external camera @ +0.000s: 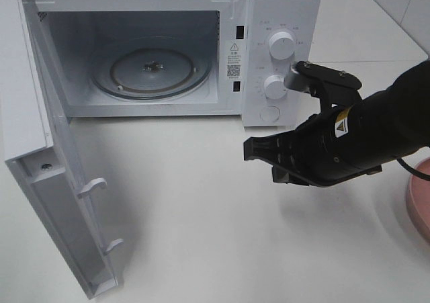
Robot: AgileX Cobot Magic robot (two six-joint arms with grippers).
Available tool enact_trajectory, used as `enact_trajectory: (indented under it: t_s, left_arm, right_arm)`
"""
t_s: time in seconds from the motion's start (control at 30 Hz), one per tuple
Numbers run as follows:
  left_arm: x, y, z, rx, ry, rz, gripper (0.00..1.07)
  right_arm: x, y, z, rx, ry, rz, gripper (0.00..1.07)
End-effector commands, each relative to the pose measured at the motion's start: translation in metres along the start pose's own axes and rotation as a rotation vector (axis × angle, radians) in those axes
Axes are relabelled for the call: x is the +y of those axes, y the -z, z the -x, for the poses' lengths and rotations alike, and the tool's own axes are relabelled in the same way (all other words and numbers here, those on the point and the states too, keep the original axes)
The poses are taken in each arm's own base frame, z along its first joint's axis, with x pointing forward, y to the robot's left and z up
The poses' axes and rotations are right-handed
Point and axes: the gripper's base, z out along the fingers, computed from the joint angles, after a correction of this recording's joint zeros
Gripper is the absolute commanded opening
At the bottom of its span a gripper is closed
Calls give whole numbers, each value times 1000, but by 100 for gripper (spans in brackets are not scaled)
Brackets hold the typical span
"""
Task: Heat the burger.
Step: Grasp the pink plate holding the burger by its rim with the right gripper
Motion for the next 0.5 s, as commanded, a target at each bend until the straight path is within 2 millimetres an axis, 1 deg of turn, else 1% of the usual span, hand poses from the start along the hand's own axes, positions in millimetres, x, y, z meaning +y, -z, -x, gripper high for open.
enact_trajectory:
  t_s: [0.03,0.07,0.13,0.17,0.2,0.23,0.27,0.3,0.33,0.37,0.4,0.43,0.47,0.5]
  left_arm:
    - [-1,1,0,-28,1,-1,93]
    - [-1,1,0,-28,1,-1,93]
    - [-1,1,0,-28,1,-1,93]
    - [-1,1,0,-28,1,-1,93]
    - [-1,1,0,-28,1,-1,93]
    - [-1,1,0,-28,1,-1,93]
    - [-1,1,0,-28,1,-1,93]
    - [-1,1,0,-28,1,-1,93]
    - [-1,1,0,-28,1,-1,93]
    - [-1,1,0,-28,1,-1,93]
    - [-1,1,0,-28,1,-1,93]
    - [-1,1,0,-28,1,-1,93]
    - [-1,1,0,-28,1,-1,93]
    - [-1,1,0,-28,1,-1,93]
  right_arm:
    - [0,3,-3,49,73,-20,3]
    - [-2,5,-6,86,103,-34,4]
    - [-2,6,-7,96,115,-38,5]
    - [-3,8,-8,110,138,-46,9]
    - [-3,8,-8,110,138,-46,9]
    - [-4,10,-9,115,151,-54,13]
    - [-5,14,-9,115,184,-67,23]
    - [-5,14,-9,115,184,-67,23]
    - [-7,17,-8,115,217,-81,35]
    - [-8,20,-8,115,235,-88,44]
    - [-8,20,-8,115,235,-88,44]
    - [-9,25,-7,103,270,-101,59]
    - [-10,27,-7,99,282,-107,68]
    - [-10,27,-7,99,282,-107,68]
